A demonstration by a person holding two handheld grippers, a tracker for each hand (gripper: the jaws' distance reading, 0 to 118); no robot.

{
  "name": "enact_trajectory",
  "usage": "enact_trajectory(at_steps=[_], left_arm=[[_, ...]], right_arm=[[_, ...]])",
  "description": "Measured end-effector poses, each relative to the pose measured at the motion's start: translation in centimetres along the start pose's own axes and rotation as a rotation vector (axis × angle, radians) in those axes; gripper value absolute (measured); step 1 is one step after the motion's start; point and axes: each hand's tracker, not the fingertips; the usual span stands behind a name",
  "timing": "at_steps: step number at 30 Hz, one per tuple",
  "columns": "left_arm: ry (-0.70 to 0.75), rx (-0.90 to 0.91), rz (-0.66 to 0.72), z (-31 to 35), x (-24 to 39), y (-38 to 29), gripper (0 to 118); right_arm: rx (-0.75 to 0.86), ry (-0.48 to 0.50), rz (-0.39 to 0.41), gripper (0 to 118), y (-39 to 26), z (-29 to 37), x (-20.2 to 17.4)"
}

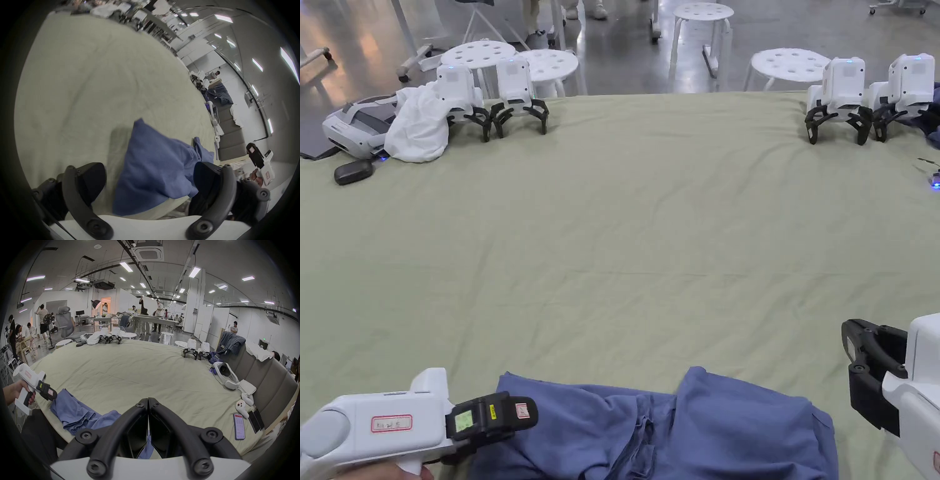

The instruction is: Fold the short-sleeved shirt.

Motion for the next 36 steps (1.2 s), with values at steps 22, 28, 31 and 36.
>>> enact_trajectory(at_steps=[22, 28, 31, 36], left_arm=[[0.220, 0.098, -0.125, 3.1, 2.9, 2.1, 9], [0.277, 0.097, -0.202, 4.5, 8.4, 2.0, 9], [0.279, 0.107, -0.205, 4.4, 11.5, 2.1, 9], [0.217, 0.095, -0.262, 3.2, 16.2, 1.9, 9]], right_arm=[[0.004, -0.004, -0.016, 4, 0.3, 0.4, 1.0], [0.027, -0.008, -0.024, 4, 0.3, 0.9, 1.3], [0.035, -0.005, -0.029, 4, 0.5, 1.1, 1.3], [0.049, -0.005, -0.030, 4, 0.6, 1.8, 1.7]])
